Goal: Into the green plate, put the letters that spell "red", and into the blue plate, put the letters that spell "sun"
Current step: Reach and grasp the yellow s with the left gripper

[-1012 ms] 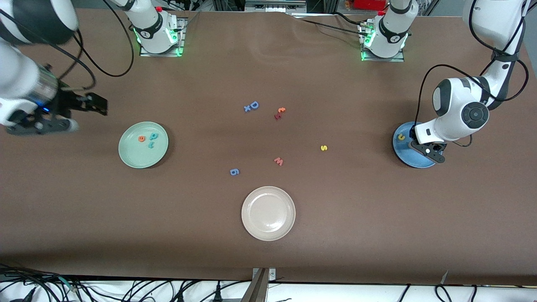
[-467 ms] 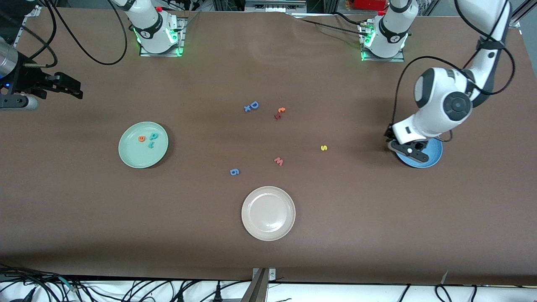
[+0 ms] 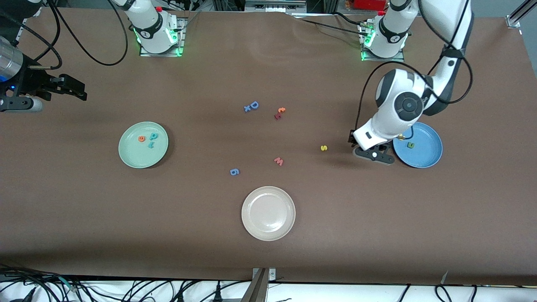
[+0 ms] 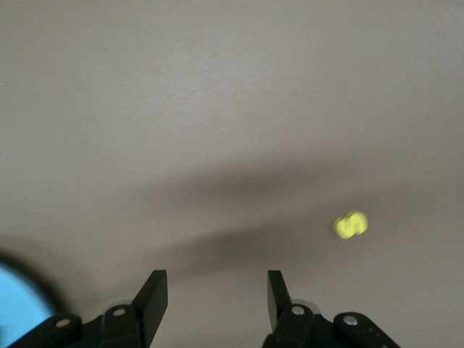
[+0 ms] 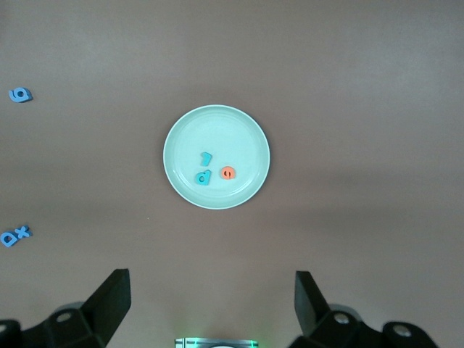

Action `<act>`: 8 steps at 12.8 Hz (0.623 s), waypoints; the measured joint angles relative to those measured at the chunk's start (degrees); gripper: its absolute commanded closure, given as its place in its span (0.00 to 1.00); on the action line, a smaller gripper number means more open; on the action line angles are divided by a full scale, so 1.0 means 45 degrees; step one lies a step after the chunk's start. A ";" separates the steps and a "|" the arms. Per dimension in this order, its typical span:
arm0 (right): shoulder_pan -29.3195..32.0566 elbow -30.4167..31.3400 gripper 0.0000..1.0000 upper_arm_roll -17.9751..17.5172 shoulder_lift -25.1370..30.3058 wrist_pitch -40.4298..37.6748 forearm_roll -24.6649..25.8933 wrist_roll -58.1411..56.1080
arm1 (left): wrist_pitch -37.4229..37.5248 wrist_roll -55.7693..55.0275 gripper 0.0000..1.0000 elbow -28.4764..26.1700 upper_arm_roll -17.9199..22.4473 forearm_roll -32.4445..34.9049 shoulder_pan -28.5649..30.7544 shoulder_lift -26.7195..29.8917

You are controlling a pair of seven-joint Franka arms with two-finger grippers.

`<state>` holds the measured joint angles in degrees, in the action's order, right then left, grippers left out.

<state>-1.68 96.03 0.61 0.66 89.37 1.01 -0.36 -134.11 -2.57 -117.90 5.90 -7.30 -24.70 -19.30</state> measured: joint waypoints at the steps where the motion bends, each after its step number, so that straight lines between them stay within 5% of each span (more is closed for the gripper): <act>1: 0.0137 0.0000 0.00 -0.0069 0.0000 0.0119 0.0002 0.0000 | -0.0216 -0.0686 0.37 0.0166 -0.0001 -0.0274 -0.0275 -0.0330; 4: 0.0567 -0.0010 0.00 -0.0317 0.0001 0.0400 0.0000 -0.0023 | -0.0487 -0.1750 0.34 0.0578 -0.0003 -0.0332 -0.0910 -0.0896; 8: 0.0990 -0.0011 0.00 -0.0383 -0.0005 0.0486 -0.0011 -0.0023 | -0.1101 0.4676 0.30 0.0734 -0.0003 0.0621 -0.1110 -0.1024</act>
<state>2.77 95.98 -1.12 0.63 91.55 0.96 -0.46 -139.06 18.47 -114.59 5.89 -4.51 -29.70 -23.91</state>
